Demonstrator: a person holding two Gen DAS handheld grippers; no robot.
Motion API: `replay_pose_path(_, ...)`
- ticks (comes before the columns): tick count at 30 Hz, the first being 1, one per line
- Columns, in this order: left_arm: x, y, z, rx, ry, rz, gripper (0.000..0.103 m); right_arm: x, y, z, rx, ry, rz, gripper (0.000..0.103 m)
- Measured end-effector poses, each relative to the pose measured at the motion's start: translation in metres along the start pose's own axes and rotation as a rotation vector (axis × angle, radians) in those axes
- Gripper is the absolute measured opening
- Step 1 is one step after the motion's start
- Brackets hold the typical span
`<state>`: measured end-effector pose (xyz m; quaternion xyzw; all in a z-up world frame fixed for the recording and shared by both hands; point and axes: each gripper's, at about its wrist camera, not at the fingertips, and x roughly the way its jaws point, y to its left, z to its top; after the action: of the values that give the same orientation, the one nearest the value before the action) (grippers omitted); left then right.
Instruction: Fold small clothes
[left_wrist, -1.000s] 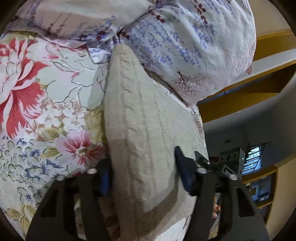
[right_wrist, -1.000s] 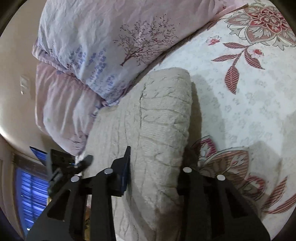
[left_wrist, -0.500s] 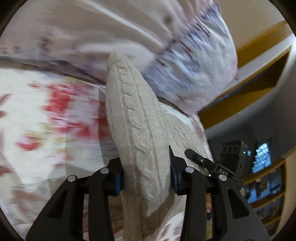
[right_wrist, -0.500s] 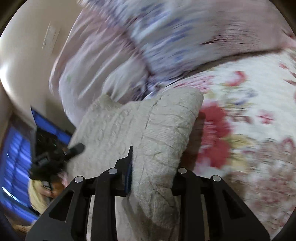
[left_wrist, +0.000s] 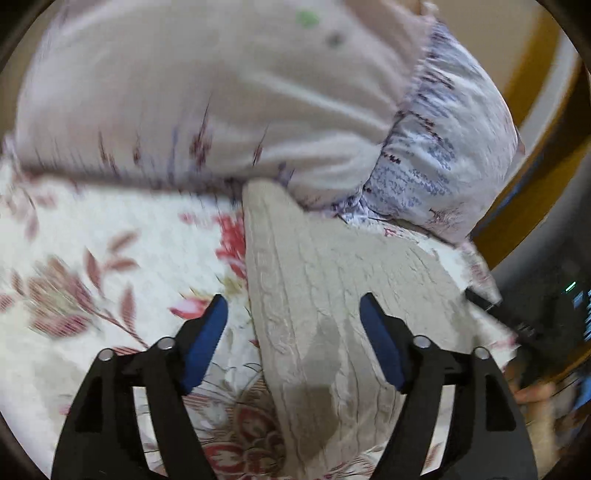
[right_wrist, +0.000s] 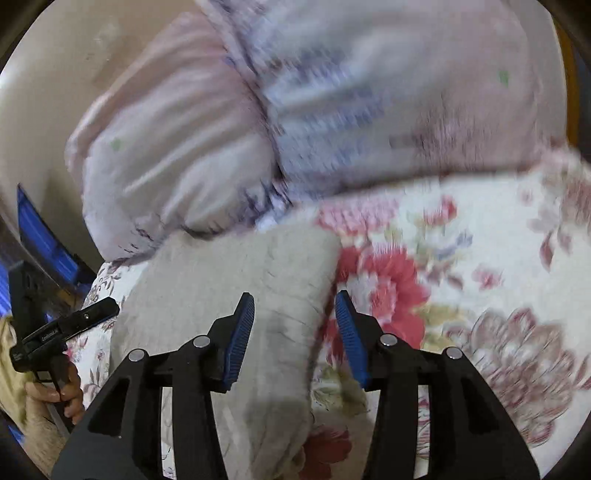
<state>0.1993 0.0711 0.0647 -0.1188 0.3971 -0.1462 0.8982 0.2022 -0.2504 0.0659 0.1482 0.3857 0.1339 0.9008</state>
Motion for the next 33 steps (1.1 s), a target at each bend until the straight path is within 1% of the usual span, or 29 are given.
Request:
replay_pose_path(2,-0.006,-0.013,-0.002,0.065,-0.023,0.043,0.078,-0.003,0.015,0.001,-0.066,-0.004,0.03,0.048)
replay_pose_path(3,-0.007,-0.021,-0.005,0.101,-0.03,0.059,0.08,-0.002,0.023,0.0,-0.098,0.001,0.03,0.048)
replay_pose_path(5,-0.006,-0.033,-0.009,0.149,-0.027,0.07,0.082,0.002,0.036,-0.004,-0.159,0.021,0.029,0.048)
replay_pose_path(7,-0.001,-0.039,-0.012,0.166,-0.009,0.069,0.082,0.011,0.041,-0.006,-0.174,0.045,0.034,0.048)
replay_pose_path(9,0.007,-0.041,-0.013,0.166,0.015,0.079,0.082,0.016,0.042,-0.009,-0.172,0.061,0.04,0.048)
replay_pose_path(13,0.013,-0.037,-0.016,0.156,0.038,0.092,0.082,0.014,0.041,-0.014,-0.181,0.071,0.036,0.048)
replay_pose_path(19,0.017,-0.034,-0.018,0.154,0.057,0.095,0.082,0.014,0.044,-0.013,-0.196,0.075,0.032,0.048)
replay_pose_path(22,0.021,-0.034,-0.019,0.154,0.071,0.098,0.082,0.016,0.044,-0.014,-0.21,0.084,0.015,0.048)
replay_pose_path(24,0.024,-0.033,-0.021,0.153,0.082,0.099,0.083,0.023,0.043,-0.016,-0.227,0.106,-0.017,0.048)
replay_pose_path(26,0.028,-0.032,-0.021,0.152,0.091,0.099,0.085,0.033,0.042,-0.02,-0.254,0.139,-0.066,0.048)
replay_pose_path(28,0.031,-0.032,-0.022,0.154,0.103,0.098,0.085,0.037,0.044,-0.023,-0.294,0.137,-0.099,0.048)
replay_pose_path(31,0.035,-0.032,-0.023,0.161,0.115,0.104,0.085,0.038,0.045,-0.024,-0.304,0.14,-0.117,0.048)
replay_pose_path(33,0.036,-0.031,-0.023,0.163,0.114,0.108,0.088,0.039,0.047,-0.025,-0.315,0.136,-0.134,0.049)
